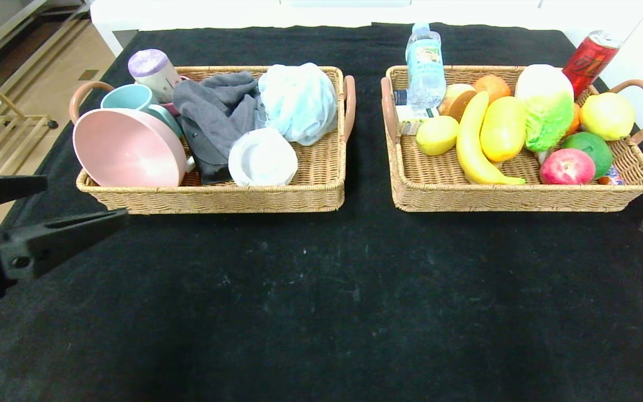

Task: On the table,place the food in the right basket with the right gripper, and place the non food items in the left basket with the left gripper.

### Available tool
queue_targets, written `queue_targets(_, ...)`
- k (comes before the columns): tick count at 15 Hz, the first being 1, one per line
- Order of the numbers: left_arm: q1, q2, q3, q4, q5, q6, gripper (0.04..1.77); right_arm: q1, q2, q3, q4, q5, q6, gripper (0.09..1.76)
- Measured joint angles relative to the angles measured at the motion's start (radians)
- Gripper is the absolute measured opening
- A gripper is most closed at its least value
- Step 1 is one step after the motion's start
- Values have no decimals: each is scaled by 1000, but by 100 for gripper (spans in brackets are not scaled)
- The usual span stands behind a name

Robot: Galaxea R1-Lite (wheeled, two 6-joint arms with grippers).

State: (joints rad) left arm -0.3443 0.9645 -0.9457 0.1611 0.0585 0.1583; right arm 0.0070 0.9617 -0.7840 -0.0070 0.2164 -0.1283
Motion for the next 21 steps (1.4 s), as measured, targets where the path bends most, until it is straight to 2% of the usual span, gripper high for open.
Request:
queue_targets(5,16,-326,113,184,18,63,170,2,-287,77,184,-2,14,171)
queue_targets(7,86,-434,139,222,8,80,170,1,-402,89,266,-4,33,171)
queue_targets(10,197,-530,159,232,-46,92,170,6,-530,84,339,-5,44,171)
queue_targets(15,298,-685,223,312,-114,94,171,11,-720,85,489,-3,42,171)
queue_targets(19,342,-820,310,309,-136,137,171,0,-879,157,510,-18,33,171)
queue_targets(21,344,-884,358,270,-135,142,171,-3,-926,204,422,-95,35,171)
